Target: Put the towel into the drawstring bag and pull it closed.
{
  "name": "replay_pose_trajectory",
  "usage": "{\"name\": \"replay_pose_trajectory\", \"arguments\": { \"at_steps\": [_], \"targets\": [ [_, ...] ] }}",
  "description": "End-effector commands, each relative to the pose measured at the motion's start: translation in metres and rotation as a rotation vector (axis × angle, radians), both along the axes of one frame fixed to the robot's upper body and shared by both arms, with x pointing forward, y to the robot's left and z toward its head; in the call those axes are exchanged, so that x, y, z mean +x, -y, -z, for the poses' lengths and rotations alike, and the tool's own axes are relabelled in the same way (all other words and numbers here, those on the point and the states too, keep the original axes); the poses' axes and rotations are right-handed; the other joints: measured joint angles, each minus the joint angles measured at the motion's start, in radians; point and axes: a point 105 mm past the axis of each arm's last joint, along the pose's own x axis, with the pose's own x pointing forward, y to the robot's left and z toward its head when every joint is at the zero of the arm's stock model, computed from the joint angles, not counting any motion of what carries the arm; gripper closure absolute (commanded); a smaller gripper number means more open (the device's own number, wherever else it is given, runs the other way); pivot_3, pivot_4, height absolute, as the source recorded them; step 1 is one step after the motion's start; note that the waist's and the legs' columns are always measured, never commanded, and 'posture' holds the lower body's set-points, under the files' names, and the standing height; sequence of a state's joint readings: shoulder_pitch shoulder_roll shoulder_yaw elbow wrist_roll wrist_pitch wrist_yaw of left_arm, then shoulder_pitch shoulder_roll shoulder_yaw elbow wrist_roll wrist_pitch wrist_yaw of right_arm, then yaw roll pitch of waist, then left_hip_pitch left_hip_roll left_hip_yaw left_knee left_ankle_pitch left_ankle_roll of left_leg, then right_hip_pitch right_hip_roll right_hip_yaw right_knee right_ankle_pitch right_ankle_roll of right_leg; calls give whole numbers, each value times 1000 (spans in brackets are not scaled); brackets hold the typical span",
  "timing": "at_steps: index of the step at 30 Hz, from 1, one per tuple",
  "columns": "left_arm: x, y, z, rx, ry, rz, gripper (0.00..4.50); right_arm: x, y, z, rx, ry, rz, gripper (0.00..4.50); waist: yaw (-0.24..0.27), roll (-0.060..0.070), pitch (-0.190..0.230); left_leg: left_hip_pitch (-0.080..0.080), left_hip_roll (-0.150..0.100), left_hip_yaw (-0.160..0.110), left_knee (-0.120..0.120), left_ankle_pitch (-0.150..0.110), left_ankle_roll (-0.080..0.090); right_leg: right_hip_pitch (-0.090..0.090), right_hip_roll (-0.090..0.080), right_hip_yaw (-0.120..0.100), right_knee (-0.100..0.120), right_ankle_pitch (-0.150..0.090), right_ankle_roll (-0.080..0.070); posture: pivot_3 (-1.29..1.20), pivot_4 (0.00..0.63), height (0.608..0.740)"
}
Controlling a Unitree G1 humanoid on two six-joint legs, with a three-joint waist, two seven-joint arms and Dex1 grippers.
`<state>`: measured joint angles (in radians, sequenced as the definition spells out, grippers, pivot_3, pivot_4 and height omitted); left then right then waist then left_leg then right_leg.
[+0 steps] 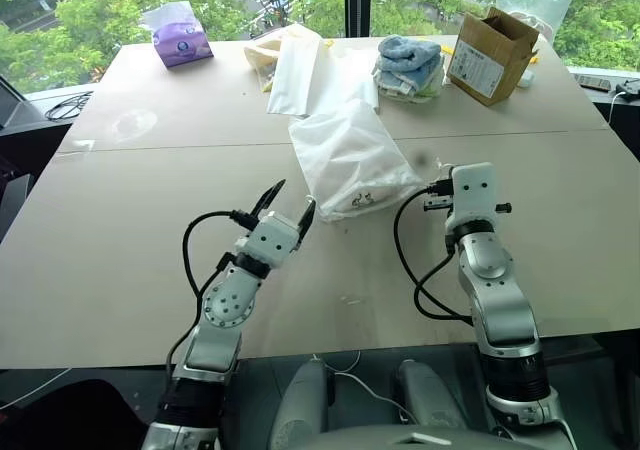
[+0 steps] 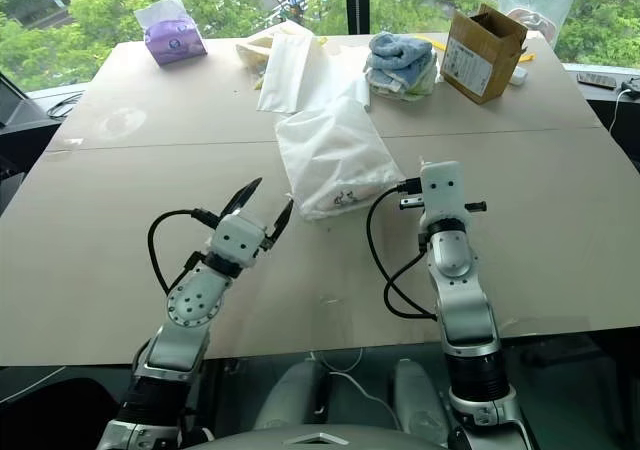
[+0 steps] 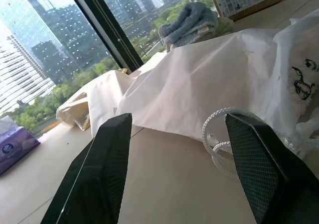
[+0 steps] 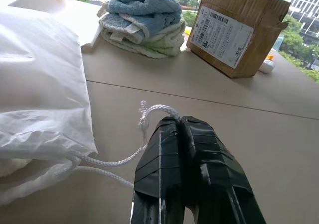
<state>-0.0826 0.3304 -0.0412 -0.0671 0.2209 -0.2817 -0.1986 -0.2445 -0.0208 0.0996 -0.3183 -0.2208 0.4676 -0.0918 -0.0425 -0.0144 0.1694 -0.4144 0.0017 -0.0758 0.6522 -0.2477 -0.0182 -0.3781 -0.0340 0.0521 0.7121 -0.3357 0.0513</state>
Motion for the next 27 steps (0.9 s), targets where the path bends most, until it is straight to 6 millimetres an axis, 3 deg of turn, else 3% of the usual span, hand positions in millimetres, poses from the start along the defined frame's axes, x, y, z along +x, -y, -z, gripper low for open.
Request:
{"name": "replay_pose_trajectory", "arguments": {
  "at_steps": [1,9,27],
  "targets": [
    [3,3,-6,5,23,-7,1467,-5,2,-18,11,67,6,4500,0,0,0,0,0,0,0,0,0,0,0,0,0,0,0,0,150,740],
    [11,-3,0,22,13,-49,1467,-6,6,-19,8,69,21,4500,0,0,0,0,0,0,0,0,0,0,0,0,0,0,0,0,150,740],
    [38,-77,-28,-23,138,-475,1467,-2,12,-20,22,75,44,4500,0,0,0,0,0,0,0,1,-2,0,0,0,0,0,0,0,150,740]
  ]
}}
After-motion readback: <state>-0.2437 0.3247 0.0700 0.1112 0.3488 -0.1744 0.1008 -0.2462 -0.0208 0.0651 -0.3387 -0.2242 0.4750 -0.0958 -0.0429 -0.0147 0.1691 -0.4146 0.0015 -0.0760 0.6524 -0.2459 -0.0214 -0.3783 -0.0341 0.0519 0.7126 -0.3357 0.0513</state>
